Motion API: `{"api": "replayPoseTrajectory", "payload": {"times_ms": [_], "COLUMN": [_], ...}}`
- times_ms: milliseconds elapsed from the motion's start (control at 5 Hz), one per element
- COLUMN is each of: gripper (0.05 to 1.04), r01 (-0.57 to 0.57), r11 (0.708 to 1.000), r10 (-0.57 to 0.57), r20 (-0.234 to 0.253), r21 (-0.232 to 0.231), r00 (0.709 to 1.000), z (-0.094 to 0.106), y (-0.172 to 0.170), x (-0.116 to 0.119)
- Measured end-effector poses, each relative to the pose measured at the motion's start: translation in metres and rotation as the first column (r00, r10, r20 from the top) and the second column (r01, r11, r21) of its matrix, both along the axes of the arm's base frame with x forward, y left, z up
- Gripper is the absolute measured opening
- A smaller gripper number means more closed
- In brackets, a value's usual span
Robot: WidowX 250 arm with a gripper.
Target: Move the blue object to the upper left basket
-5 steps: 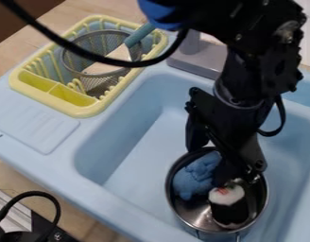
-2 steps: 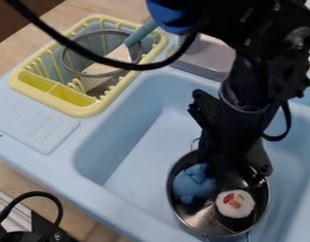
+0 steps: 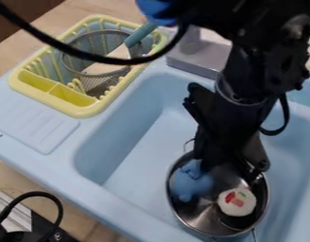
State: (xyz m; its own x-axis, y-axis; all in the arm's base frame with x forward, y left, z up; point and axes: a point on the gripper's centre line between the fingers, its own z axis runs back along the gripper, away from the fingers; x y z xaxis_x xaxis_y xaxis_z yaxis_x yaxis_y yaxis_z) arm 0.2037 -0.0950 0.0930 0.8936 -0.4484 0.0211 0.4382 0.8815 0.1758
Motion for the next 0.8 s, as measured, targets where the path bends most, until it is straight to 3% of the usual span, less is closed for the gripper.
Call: {"api": "replayPoseTrajectory", "payload": {"times_ms": [400,800], "gripper": [0.055,0.055], "r01": [-0.018,-0.056], "r11": [1.0,0.998], "r10": [0.019,0.056], "r20": [0.032,0.111], "r21": [-0.019,-0.005], "r00": [0.999,0.992], "z": [0.022,0.051], "y": [0.006,0.022], "x": [0.003,0.004]}}
